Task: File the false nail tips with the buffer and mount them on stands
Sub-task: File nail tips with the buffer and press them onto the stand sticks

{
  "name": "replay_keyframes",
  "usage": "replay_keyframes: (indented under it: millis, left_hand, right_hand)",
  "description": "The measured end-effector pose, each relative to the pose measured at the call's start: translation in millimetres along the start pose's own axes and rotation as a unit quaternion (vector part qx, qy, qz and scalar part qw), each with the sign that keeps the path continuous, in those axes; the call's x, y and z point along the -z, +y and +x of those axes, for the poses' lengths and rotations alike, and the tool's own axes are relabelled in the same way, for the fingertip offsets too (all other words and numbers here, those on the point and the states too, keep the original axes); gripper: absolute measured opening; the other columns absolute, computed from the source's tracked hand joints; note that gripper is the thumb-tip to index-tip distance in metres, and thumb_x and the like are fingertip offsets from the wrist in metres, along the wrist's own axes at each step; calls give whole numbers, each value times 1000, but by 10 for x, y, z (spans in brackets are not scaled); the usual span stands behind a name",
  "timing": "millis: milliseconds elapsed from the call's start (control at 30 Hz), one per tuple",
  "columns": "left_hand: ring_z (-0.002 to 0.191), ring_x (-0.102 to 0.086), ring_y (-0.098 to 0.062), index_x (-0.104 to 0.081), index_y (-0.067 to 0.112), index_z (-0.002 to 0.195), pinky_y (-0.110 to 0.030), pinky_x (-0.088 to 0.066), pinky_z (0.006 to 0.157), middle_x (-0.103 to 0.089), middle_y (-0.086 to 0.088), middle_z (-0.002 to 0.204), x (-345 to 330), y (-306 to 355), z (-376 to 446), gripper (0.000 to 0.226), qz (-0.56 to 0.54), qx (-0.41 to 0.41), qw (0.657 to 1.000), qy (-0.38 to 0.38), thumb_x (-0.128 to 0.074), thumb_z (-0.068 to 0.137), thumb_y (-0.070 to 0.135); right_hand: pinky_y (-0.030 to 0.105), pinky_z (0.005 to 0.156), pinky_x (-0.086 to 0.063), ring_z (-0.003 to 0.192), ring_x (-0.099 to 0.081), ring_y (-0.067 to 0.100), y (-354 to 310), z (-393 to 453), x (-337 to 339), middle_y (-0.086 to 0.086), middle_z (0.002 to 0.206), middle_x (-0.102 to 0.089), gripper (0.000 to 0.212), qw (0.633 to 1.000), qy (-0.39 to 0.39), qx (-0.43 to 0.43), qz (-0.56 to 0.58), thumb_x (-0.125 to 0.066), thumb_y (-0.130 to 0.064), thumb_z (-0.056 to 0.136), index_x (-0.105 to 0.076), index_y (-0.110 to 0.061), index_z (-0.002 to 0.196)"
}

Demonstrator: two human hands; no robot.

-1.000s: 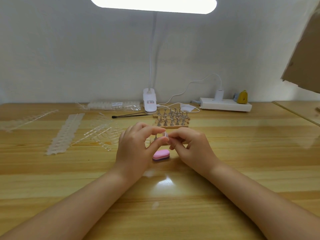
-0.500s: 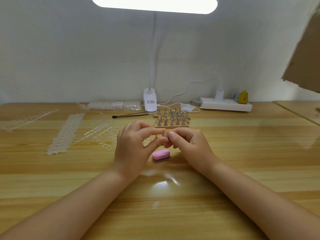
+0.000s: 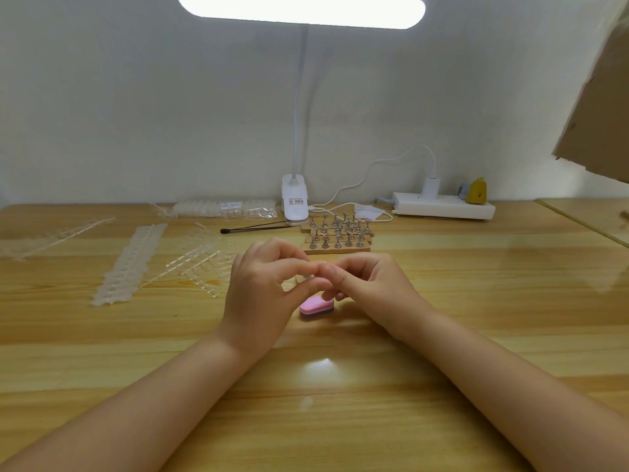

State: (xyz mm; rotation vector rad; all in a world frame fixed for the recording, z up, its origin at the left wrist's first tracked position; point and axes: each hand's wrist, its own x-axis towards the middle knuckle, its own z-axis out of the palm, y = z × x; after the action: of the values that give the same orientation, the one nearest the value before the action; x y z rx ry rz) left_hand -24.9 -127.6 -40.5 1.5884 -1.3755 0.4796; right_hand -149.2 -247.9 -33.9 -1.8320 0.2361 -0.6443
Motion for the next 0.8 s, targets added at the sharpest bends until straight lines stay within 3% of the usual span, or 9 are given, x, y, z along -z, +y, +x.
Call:
replay_keyframes:
  millis: [233, 333, 400, 467, 533, 700, 800]
  left_hand:
    - [84, -59, -20, -77, 16, 84, -53, -45, 76, -60, 4, 86, -9, 27, 8, 22, -21, 16, 1000, 4, -73, 73, 33]
    - [86, -59, -19, -75, 15, 88, -54, -46, 77, -59, 5, 88, -4, 28, 17, 24, -35, 25, 999, 14, -71, 75, 35]
    - [88, -59, -20, -75, 14, 89, -55, -47, 77, -60, 4, 89, 6, 15, 24, 31, -41, 32, 999, 16, -67, 77, 41]
    - [88, -60, -20, -75, 14, 90, -54, -47, 77, -60, 3, 89, 9, 5, 27, 34, -41, 35, 998, 13, -66, 77, 44]
    - [90, -60, -20, -75, 15, 94, -54, -47, 79, -61, 2, 92, 1, 7, 20, 35, -37, 33, 999, 3, -73, 75, 44]
    - [92, -58, -11, -57, 22, 128, -49, -46, 88, -57, 10, 112, 7, 23, 8, 57, -30, 73, 997, -18, -49, 84, 57]
    - [94, -54, 0, -51, 24, 130, -48, -44, 92, -52, 15, 113, 10, -13, 5, 57, -35, 121, 992, -6, -34, 89, 59]
  right_hand:
    - [22, 67, -53, 76, -71, 17, -23, 1, -12, 7, 79, -74, 29, 1000, 4, -8, 20, -63, -37, 86, -73, -10, 90]
    - [27, 71, -55, 82, -71, 21, -28, 14, 23, 9, 84, -74, 21, 999, -9, -6, 33, -56, -21, 95, -74, -10, 93]
    - [23, 71, -53, 84, -72, 18, -42, 11, 41, 7, 86, -75, 24, 1000, -12, 8, 3, -53, -9, 87, -75, -15, 94]
    - [19, 71, -53, 83, -72, 15, -41, 3, 51, 3, 85, -75, 21, 999, -6, 24, -42, -60, -2, 85, -75, -13, 97]
    - [25, 71, -56, 78, -72, 14, -33, -6, 47, 3, 81, -75, 11, 995, 1, 44, -91, -70, -9, 85, -74, -8, 96]
    - [41, 72, -58, 69, -70, 16, -22, 28, 123, 4, 71, -72, 8, 984, 107, 50, -131, -70, -18, 87, -71, -11, 83]
    - [40, 75, -59, 71, -70, 12, 23, 58, 324, 2, 75, -72, 8, 972, 179, 17, -153, -69, -21, 88, -70, -13, 86]
